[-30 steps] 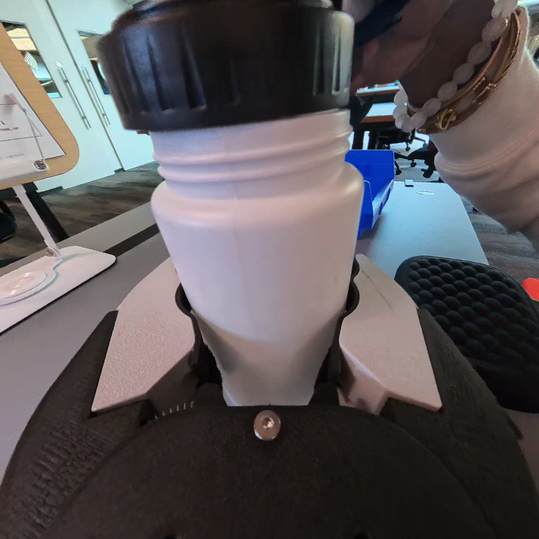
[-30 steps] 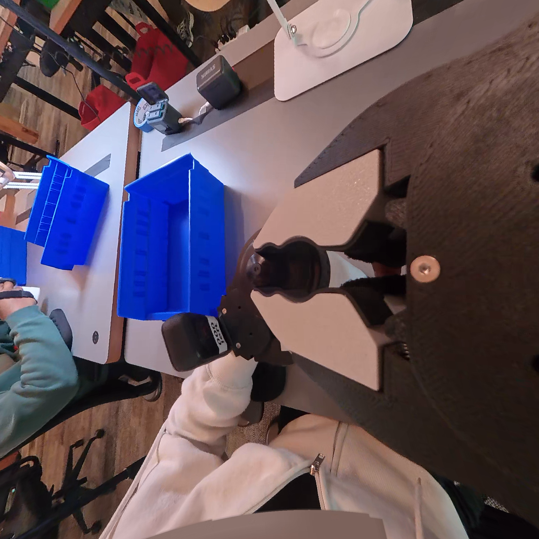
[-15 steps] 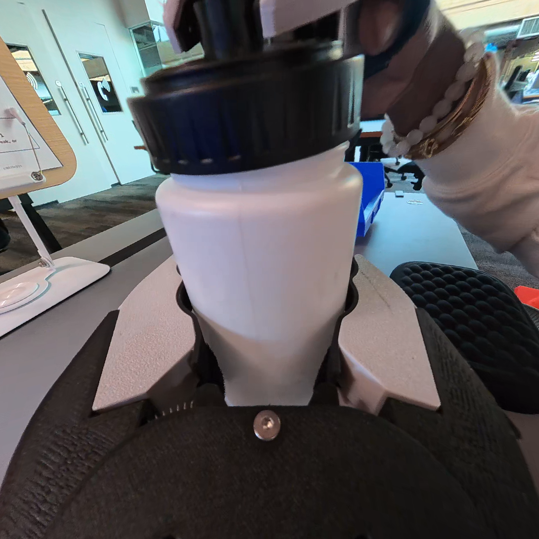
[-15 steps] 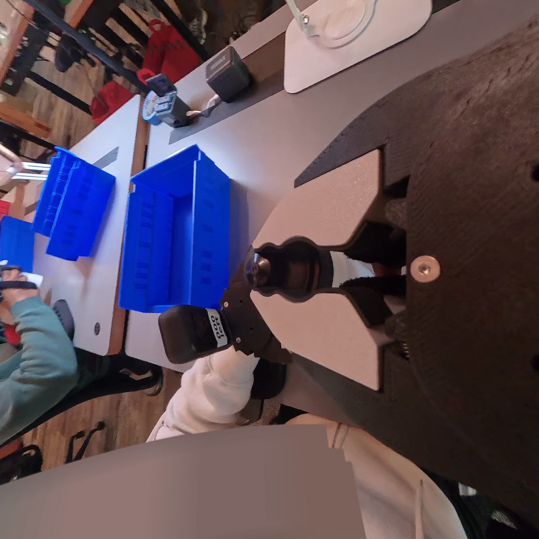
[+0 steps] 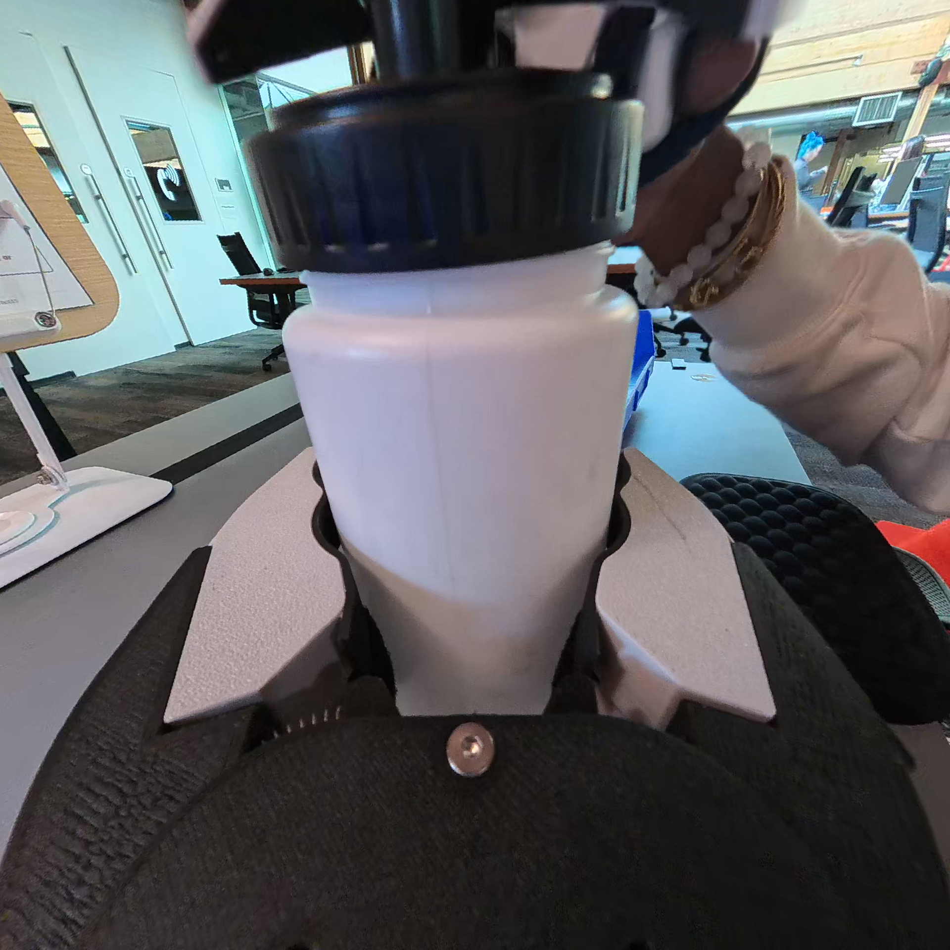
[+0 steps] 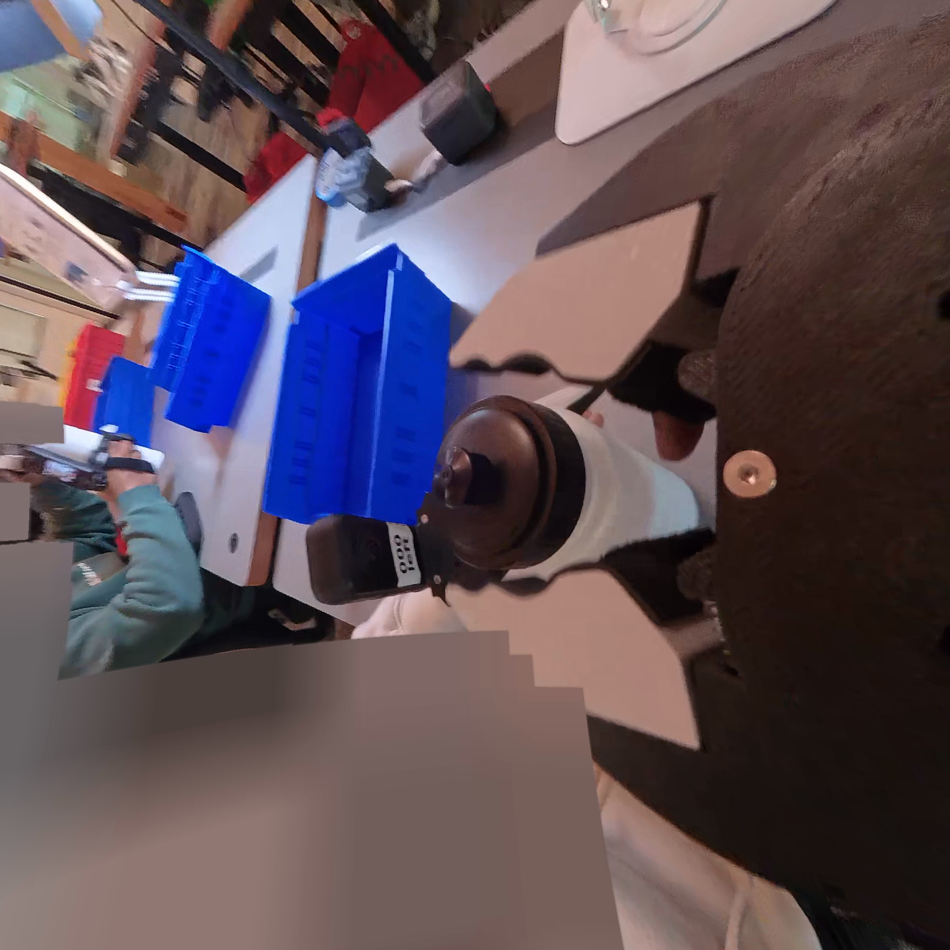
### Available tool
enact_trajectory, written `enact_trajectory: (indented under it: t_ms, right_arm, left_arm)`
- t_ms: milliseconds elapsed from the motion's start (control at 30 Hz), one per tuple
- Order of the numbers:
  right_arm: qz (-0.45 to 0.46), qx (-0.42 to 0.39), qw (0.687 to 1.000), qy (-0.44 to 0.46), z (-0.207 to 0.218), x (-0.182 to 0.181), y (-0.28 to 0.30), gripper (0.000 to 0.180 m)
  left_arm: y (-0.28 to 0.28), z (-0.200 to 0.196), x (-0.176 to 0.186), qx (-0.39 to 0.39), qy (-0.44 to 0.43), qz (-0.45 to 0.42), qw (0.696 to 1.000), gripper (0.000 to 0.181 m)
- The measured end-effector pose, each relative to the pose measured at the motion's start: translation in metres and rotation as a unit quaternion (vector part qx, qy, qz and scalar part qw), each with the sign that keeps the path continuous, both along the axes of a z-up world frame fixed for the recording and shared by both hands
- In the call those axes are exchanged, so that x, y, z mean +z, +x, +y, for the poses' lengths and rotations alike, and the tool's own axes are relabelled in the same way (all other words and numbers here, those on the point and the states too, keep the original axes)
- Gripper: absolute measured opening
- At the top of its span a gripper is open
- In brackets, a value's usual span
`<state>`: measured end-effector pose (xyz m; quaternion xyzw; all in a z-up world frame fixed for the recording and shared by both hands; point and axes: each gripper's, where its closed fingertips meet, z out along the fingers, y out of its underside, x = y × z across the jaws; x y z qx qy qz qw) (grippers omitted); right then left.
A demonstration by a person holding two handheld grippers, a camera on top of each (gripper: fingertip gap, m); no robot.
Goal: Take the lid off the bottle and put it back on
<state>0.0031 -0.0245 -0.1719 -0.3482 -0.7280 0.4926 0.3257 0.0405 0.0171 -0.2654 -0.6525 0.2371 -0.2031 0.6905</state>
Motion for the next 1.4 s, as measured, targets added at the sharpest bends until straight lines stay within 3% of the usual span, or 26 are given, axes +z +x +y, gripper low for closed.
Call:
enact_trajectory:
  t_ms: [33, 67, 133, 233, 267, 567, 800, 1000, 1133, 1200, 1233, 1300, 1333, 1400]
  right_arm:
    - [-0.030, -0.003, 1.000, 0.001, 0.001, -0.003, 0.000, 0.094]
    - [-0.055, -0.009, 0.998, 0.007, 0.002, -0.006, -0.001, 0.103]
    - [-0.089, -0.013, 0.995, 0.038, 0.002, -0.013, -0.005, 0.104]
    - [-0.149, 0.003, 0.986, 0.076, -0.004, -0.029, -0.005, 0.076]
    - [-0.148, 0.005, 0.986, 0.078, -0.005, -0.030, -0.006, 0.076]
    - [-0.020, 0.093, 0.995, -0.039, -0.011, -0.022, -0.004, 0.076]
    - [0.017, 0.084, 0.994, -0.073, -0.010, -0.022, -0.007, 0.076]
    - [-0.011, -0.063, 0.998, -0.026, -0.006, -0.025, -0.009, 0.076]
    - [-0.024, -0.207, 0.978, -0.023, 0.002, -0.026, -0.011, 0.076]
    - [-0.023, -0.238, 0.971, -0.020, 0.002, -0.026, -0.011, 0.076]
    - [-0.028, -0.229, 0.973, -0.008, 0.001, -0.026, -0.010, 0.078]
    - [-0.026, -0.170, 0.985, -0.017, -0.007, -0.021, -0.009, 0.118]
    - [-0.023, -0.131, 0.991, -0.023, -0.009, -0.018, -0.007, 0.125]
    - [-0.006, -0.054, 0.998, -0.012, -0.009, -0.011, -0.002, 0.122]
  left_arm:
    - [0.000, 0.000, 0.000, 0.000, 0.001, 0.001, 1.000, 0.102]
    - [0.000, -0.001, 0.000, 0.000, 0.001, 0.001, 1.000, 0.102]
    - [0.000, 0.000, 0.000, -0.002, -0.002, 0.000, 1.000, 0.102]
    - [-0.001, -0.001, 0.000, -0.003, -0.001, -0.001, 1.000, 0.102]
    - [-0.001, -0.002, 0.000, -0.003, -0.001, -0.003, 1.000, 0.102]
    - [0.000, -0.006, 0.002, -0.018, 0.009, -0.016, 1.000, 0.102]
    - [-0.002, -0.006, 0.003, -0.018, 0.009, -0.028, 0.999, 0.102]
    - [-0.005, -0.003, 0.002, 0.030, 0.009, -0.009, 0.999, 0.102]
    - [-0.007, -0.001, 0.002, 0.046, 0.008, -0.009, 0.999, 0.102]
    - [-0.006, -0.002, 0.002, 0.042, 0.011, -0.007, 0.999, 0.102]
    - [-0.006, -0.002, 0.002, 0.041, 0.012, -0.007, 0.999, 0.102]
    - [-0.006, -0.002, 0.002, 0.034, 0.014, -0.008, 0.999, 0.102]
    - [-0.005, -0.003, 0.002, 0.031, 0.014, -0.010, 0.999, 0.102]
    - [-0.005, -0.003, 0.002, 0.024, 0.012, -0.010, 1.000, 0.103]
